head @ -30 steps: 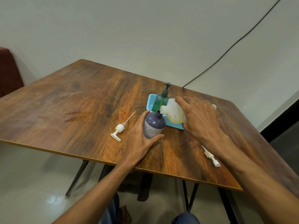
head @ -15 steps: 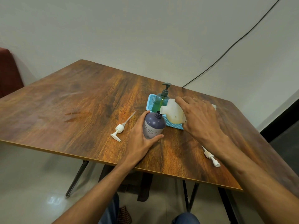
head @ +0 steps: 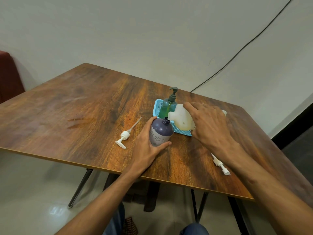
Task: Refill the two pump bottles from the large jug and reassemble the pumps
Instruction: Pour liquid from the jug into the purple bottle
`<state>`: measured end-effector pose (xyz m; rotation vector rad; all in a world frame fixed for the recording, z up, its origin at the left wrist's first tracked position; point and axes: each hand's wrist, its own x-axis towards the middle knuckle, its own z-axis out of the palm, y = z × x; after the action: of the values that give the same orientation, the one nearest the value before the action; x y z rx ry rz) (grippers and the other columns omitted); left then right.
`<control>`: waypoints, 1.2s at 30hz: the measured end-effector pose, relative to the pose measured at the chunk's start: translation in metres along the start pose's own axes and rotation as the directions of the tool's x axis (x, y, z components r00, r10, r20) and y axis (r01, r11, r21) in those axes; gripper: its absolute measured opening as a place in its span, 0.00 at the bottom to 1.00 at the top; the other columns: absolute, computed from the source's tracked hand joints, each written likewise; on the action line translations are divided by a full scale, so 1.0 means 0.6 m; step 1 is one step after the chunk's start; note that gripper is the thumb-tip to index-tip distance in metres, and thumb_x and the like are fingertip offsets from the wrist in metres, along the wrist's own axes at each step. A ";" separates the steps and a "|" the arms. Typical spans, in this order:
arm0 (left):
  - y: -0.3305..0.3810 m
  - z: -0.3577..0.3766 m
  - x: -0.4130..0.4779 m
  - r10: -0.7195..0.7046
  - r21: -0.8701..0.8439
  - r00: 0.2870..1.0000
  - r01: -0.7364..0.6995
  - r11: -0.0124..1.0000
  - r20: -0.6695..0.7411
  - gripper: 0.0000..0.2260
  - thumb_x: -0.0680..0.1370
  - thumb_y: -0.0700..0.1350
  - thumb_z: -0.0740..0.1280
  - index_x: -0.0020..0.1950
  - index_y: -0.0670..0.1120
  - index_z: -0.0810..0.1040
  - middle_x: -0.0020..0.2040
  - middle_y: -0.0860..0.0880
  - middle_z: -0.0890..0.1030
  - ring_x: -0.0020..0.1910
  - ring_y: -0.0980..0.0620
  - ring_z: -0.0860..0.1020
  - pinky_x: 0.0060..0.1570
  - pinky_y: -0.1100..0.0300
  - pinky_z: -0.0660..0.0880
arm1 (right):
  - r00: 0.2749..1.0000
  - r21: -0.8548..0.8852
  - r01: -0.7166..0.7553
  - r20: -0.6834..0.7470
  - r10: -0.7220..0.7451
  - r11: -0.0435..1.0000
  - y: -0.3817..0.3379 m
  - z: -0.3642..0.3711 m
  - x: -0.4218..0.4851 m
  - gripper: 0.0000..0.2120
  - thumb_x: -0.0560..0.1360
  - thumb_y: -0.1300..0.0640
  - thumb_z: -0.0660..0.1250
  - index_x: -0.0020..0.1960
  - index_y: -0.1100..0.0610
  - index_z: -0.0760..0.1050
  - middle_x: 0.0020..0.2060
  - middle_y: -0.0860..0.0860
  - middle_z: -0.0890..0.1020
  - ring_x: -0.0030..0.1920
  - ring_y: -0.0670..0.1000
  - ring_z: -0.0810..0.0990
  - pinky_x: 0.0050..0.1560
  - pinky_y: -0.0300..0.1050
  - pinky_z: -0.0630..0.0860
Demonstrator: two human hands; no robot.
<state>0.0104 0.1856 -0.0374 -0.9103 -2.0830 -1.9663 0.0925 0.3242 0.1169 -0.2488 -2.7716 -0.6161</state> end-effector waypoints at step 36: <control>-0.007 0.001 0.001 0.008 -0.005 1.000 -0.008 1.000 0.010 0.43 0.68 0.55 0.81 0.78 0.49 0.65 0.71 0.54 0.74 0.69 0.59 0.73 0.67 0.63 0.73 | 1.000 -0.007 -0.008 0.021 0.008 1.000 -0.001 -0.005 -0.002 0.36 0.69 0.53 0.77 0.72 0.49 0.63 0.68 0.53 0.76 0.64 0.59 0.76 0.59 0.58 0.73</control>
<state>0.0080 0.1866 -0.0407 -0.9296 -2.0775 -1.9681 0.0941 0.3221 0.1186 -0.2692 -2.7879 -0.6244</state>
